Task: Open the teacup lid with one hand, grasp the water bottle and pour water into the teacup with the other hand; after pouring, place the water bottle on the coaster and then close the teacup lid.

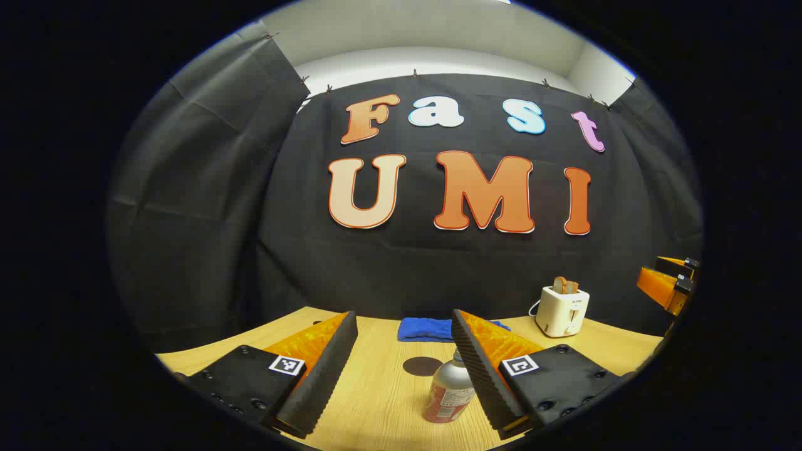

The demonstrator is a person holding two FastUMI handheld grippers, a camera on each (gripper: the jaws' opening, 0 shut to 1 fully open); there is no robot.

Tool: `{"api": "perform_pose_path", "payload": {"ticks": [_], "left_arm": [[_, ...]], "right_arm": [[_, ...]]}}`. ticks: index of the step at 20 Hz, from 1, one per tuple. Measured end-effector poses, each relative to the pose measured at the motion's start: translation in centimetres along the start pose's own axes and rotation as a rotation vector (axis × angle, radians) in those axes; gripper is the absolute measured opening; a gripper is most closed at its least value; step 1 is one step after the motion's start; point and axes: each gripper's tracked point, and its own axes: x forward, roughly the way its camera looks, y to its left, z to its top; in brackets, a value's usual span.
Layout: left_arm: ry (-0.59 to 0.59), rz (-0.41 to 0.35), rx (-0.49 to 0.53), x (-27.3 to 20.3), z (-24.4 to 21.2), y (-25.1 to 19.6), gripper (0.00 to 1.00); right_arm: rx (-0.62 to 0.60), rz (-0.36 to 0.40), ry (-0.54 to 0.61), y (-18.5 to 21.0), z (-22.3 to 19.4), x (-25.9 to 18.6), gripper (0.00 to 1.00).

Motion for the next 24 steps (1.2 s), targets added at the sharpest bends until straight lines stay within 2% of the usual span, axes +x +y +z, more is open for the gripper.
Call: {"api": "perform_pose_path", "payload": {"ticks": [1,9,12,17,24], "left_arm": [[-0.001,-0.001,0.003,0.0,0.0,0.0,0.99],[0.000,-0.046,-0.003,0.2,-0.2,-1.3,1.00],[0.011,-0.044,-0.004,0.3,-0.6,-1.2,0.96],[0.032,-0.037,0.005,0.3,-1.3,-1.2,1.00],[0.036,-0.048,0.022,0.1,-1.5,-1.9,1.00]], "right_arm": [[0.000,0.013,0.003,0.5,-0.1,0.2,0.95],[0.005,0.088,0.022,3.3,-0.8,0.9,0.95],[-0.001,0.105,0.037,3.9,-1.4,1.1,0.95],[0.007,0.129,0.045,4.3,-1.9,1.3,0.95],[0.024,0.169,0.080,5.2,-4.0,1.9,0.95]]}}
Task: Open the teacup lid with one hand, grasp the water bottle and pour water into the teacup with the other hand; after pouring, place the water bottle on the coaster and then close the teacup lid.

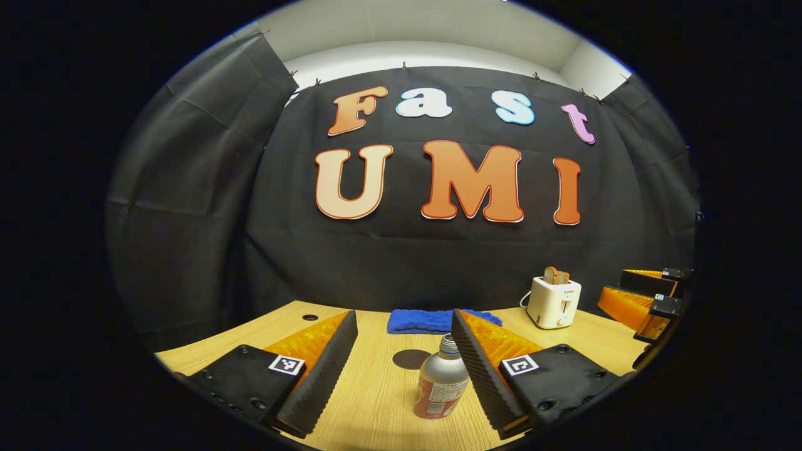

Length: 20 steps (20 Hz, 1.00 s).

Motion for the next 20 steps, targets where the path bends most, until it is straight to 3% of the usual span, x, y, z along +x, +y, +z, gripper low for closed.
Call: {"api": "perform_pose_path", "payload": {"ticks": [9,14,20], "left_arm": [[0.038,-0.009,0.022,-0.3,-1.9,-0.3,0.99],[0.069,-0.001,0.034,-0.2,-3.1,0.4,0.99],[0.100,0.013,0.041,-0.1,-4.3,1.1,0.99]], "right_arm": [[0.034,0.109,0.182,3.3,-7.1,3.2,0.91],[0.042,0.193,0.294,6.2,-10.9,4.2,0.79],[0.052,0.207,0.397,7.3,-14.8,5.5,0.64]]}}
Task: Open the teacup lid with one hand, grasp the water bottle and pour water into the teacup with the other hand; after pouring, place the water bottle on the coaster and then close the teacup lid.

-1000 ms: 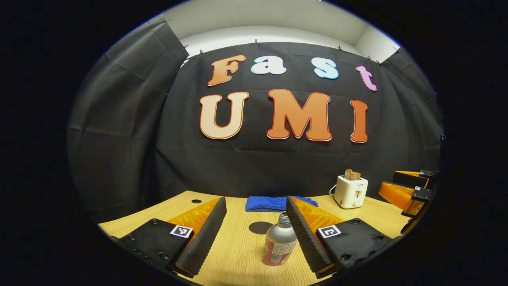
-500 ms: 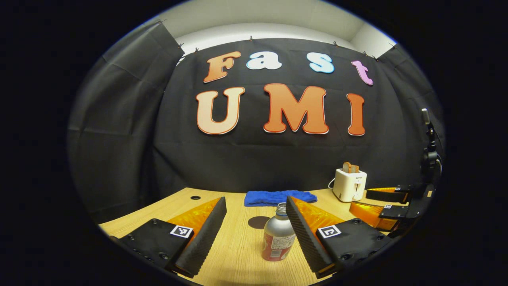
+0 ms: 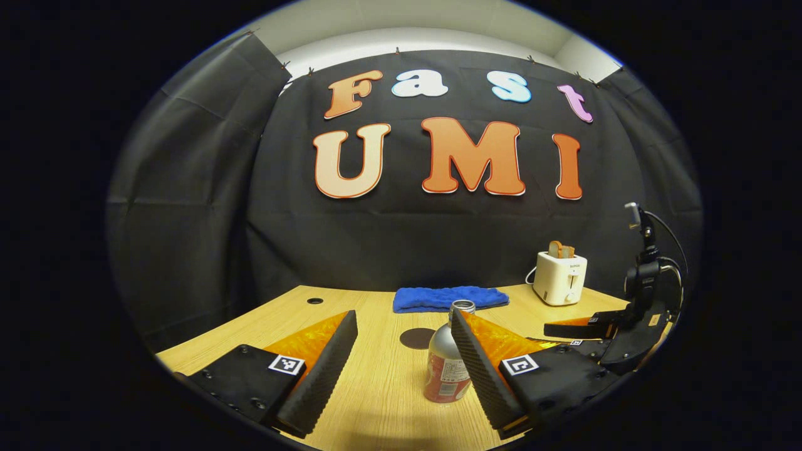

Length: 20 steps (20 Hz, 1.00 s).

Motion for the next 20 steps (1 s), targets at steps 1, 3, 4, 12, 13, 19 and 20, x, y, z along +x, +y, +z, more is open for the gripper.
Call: {"api": "perform_pose_path", "payload": {"ticks": [1,3,4,12,13,19,20], "left_arm": [[0.005,-0.001,0.003,0.0,-0.2,0.1,0.96],[0.010,-0.003,0.004,0.3,-0.4,0.2,0.99],[0.014,-0.006,0.002,0.4,-0.6,0.2,0.99],[0.044,-0.080,-0.033,0.6,-2.4,-1.7,0.99],[0.049,-0.099,-0.043,0.7,-2.6,-2.2,0.99],[0.042,-0.184,-0.007,0.7,-3.3,-4.8,0.99],[0.046,-0.185,0.004,0.8,-3.6,-5.1,0.99]], "right_arm": [[0.001,-0.005,0.008,-0.1,-0.2,0.3,0.58],[0.009,0.012,0.030,0.3,-0.8,0.8,0.51],[0.008,0.017,0.046,0.5,-1.1,0.9,0.49],[0.002,0.019,0.036,0.1,-0.7,1.4,0.24],[0.008,0.022,0.037,0.1,-0.6,1.2,0.23],[0.028,0.019,-0.010,-0.8,1.2,0.0,0.22],[0.022,0.014,-0.021,-0.9,1.6,-0.4,0.22]]}}
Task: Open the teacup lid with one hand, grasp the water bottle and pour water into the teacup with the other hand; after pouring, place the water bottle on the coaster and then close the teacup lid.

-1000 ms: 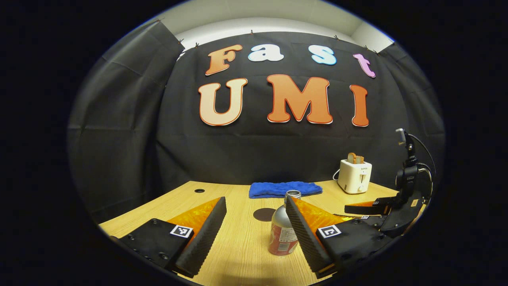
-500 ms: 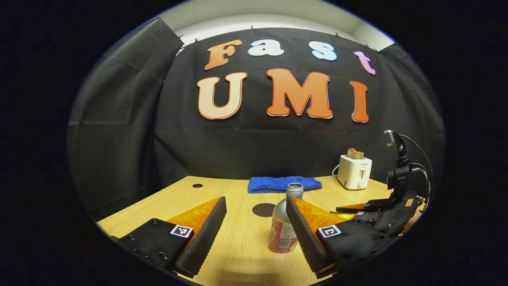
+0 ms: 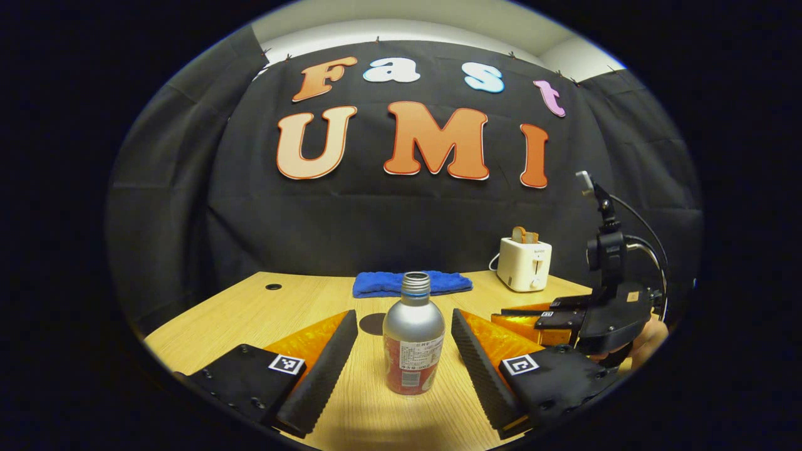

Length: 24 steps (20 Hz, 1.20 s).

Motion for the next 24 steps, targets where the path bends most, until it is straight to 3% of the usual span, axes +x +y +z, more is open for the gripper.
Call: {"api": "perform_pose_path", "payload": {"ticks": [5,10,11,12,19,20,23,24], "left_arm": [[0.057,0.034,0.011,2.1,-2.4,0.3,0.99],[0.169,0.020,0.022,3.9,-5.6,0.0,0.99],[0.183,0.026,0.033,4.2,-5.9,-0.1,0.92],[0.193,0.029,0.039,4.5,-6.1,-0.1,0.92],[0.222,0.043,0.013,6.1,-7.7,-0.4,0.84],[0.216,0.036,0.017,6.3,-7.5,-0.4,0.88],[0.232,0.051,0.048,6.8,-7.6,-0.1,0.83],[0.235,0.053,0.069,7.0,-7.4,0.0,0.86]], "right_arm": [[0.012,-0.033,-0.052,-1.9,1.7,-2.3,0.21],[-0.008,-0.075,-0.064,-4.3,1.9,-5.1,0.22],[-0.008,-0.079,-0.070,-4.6,1.9,-5.6,0.21],[-0.008,-0.085,-0.073,-4.9,1.9,-6.0,0.21],[0.016,-0.118,-0.080,-6.8,1.7,-7.8,0.21],[0.023,-0.118,-0.078,-6.8,1.6,-8.1,0.21],[0.044,-0.126,-0.076,-7.4,1.4,-8.5,0.21],[0.037,-0.131,-0.079,-7.6,1.4,-8.5,0.22]]}}
